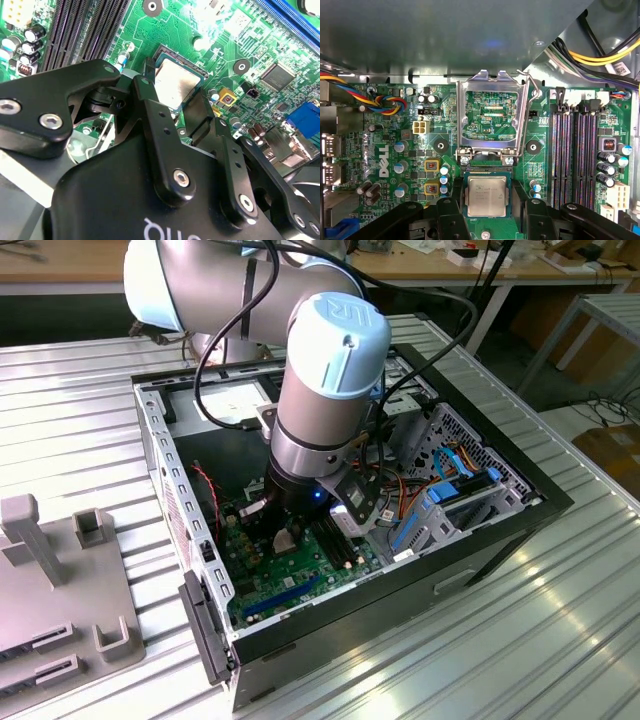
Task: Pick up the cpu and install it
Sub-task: 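Place the cpu into insertion slot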
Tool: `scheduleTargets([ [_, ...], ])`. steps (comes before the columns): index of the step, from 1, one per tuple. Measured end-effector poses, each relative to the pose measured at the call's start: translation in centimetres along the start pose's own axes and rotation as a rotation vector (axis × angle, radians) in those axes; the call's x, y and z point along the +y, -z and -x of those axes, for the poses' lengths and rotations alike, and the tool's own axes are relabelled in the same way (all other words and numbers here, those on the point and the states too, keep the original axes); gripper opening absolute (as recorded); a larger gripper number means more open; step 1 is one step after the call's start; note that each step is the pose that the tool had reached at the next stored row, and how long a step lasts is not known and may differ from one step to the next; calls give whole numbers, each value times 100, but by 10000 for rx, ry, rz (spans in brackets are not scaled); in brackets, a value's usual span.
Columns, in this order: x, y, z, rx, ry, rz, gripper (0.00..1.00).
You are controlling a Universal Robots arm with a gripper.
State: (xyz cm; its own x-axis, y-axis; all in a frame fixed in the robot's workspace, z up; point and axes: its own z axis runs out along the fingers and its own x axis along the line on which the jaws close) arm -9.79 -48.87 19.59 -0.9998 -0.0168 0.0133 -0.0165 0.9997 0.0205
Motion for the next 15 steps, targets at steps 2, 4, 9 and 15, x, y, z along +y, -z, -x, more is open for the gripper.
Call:
scheduleTargets([
  [2, 0, -2, 0, -1, 0, 2, 47],
  [4, 0, -2, 0, -1, 0, 1, 47],
  [9, 0, -3, 0, -1, 0, 2, 47],
  [15, 0, -5, 0, -3, -1, 4, 54],
])
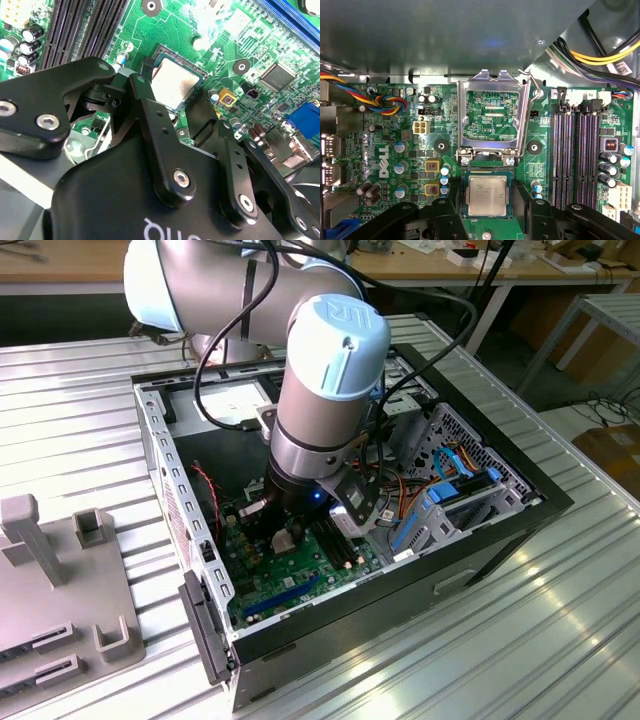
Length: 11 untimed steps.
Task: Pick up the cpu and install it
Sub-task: 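Place the cpu into insertion slot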
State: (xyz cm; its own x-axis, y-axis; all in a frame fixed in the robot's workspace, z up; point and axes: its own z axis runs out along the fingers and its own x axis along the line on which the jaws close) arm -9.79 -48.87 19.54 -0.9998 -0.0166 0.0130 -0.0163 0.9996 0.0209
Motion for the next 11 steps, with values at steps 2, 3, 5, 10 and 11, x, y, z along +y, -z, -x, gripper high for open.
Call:
scheduleTargets([
  [2, 0, 0, 1, 0, 1, -1, 54],
  [3, 0, 0, 1, 0, 2, -1, 54],
  [5, 0, 0, 1, 1, 2, -1, 54],
  [10, 2, 25, 2, 0, 2, 13, 54],
  [11, 2, 37, 3, 10, 3, 5, 54],
])
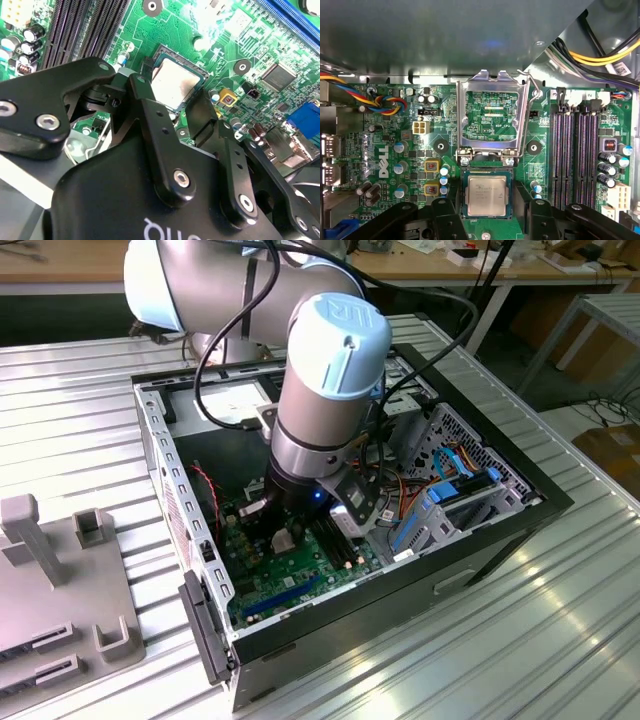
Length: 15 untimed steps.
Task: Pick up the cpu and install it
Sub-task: 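Place the cpu into insertion slot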
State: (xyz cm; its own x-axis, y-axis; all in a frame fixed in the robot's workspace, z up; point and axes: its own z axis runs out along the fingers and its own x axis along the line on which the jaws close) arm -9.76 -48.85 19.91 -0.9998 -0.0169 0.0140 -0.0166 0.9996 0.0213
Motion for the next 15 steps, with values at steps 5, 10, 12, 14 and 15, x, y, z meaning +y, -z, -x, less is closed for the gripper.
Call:
scheduleTargets([
  [5, 0, 53, 4, 40, -2, -4, 54],
  [10, 1, 105, 7, 77, -2, -3, 53],
  [12, 1, 121, 8, 88, -3, -4, 40],
  [14, 1, 133, 10, 98, -3, -4, 34],
  [15, 2, 138, 14, 105, -1, -2, 27],
])
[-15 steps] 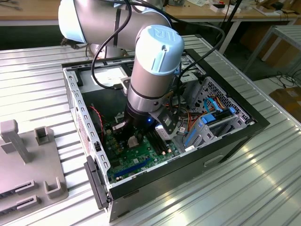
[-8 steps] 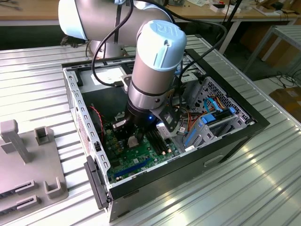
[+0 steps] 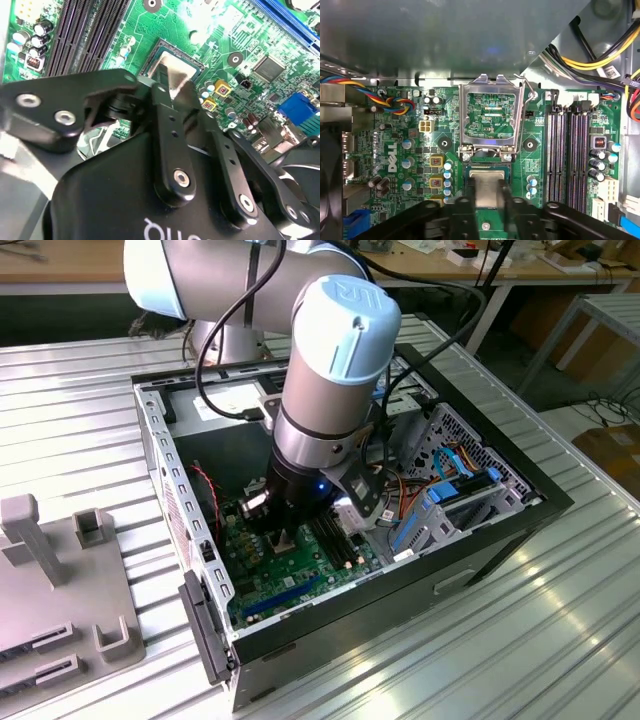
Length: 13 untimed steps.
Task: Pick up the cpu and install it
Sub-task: 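Place the cpu into insertion slot, then close the cpu cover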
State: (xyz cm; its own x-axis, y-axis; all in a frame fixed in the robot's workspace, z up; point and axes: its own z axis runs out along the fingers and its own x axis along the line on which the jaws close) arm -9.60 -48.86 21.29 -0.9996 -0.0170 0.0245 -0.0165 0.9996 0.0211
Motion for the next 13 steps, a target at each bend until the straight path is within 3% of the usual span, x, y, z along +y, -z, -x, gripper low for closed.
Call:
scheduleTargets([
  [2, 0, 11, 7, 21, -3, 0, 16],
  [4, 0, 15, 8, 31, -4, 1, 16],
  [5, 0, 15, 8, 32, -4, 1, 11],
  [13, 0, 16, 9, 64, -4, 0, 11],
])
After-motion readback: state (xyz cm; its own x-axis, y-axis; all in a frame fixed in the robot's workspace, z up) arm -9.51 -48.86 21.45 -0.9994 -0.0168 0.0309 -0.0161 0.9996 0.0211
